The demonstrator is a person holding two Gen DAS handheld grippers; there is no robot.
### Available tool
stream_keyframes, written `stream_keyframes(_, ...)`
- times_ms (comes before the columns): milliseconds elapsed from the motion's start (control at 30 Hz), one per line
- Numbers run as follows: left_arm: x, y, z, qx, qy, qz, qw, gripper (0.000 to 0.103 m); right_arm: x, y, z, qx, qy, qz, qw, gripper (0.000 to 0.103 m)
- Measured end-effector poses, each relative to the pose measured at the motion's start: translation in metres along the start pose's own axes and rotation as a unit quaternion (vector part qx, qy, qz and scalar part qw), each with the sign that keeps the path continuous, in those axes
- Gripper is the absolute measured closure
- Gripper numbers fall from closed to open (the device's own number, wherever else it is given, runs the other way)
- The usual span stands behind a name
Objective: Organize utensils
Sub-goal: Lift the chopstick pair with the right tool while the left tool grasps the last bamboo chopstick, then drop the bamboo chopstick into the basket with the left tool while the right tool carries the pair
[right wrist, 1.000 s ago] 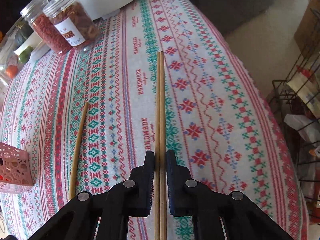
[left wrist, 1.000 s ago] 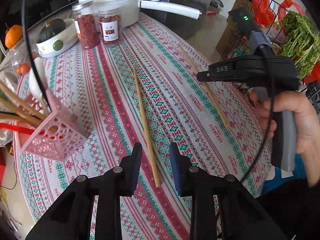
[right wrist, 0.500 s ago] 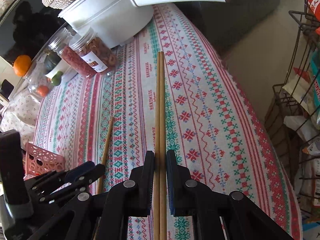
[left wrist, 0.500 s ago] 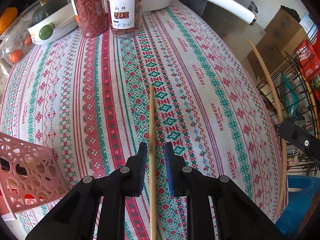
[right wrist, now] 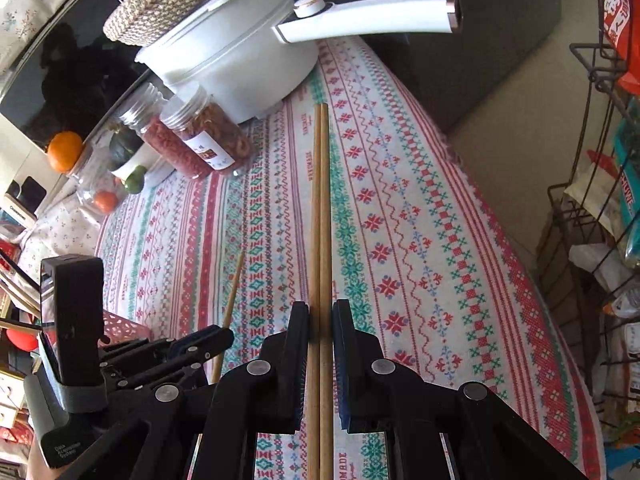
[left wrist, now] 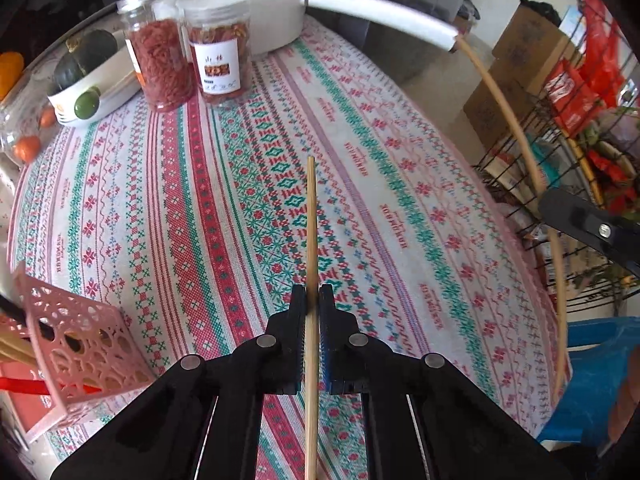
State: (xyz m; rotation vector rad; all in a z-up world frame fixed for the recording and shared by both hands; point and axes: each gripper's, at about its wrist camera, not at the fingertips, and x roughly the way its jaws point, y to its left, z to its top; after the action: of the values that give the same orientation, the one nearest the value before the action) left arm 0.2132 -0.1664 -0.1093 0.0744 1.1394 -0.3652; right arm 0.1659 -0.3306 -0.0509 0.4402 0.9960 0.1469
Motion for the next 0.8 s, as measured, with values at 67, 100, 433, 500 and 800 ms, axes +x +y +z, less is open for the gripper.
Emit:
stream_keyframes(67,-0.029,-0.002,-0.008,0.010,-0.031,-0.014,0.9994,0.097,-0.009,0.007,-0.001,-0.004,-0.015,0.008,1.000,0.093)
stream_keyframes(100,-0.045,-0.003,-0.013,0.018,-0.047,-0.019,0.9985,0.097,-0.013,0.012,-0.001,-0.007,-0.022,0.011,1.000,0.093)
stream_keyframes(433,-0.187,0.024,-0.065,0.050,-0.221,-0.032,0.9735,0.097,-0.061,0.071,-0.012,-0.052,-0.121,0.050,0.990,0.093)
stream_keyframes(500,-0.213,0.035,-0.075,0.038,-0.258,-0.029,0.9650,0.097,-0.067,0.082,-0.014,-0.069,-0.142,0.053,0.986,0.093)
stream_keyframes(800,-0.270,0.093,-0.086,-0.015,-0.359,0.012,0.9331,0.097,-0.074,0.117,-0.019,-0.106,-0.192,0.062,0.974,0.093)
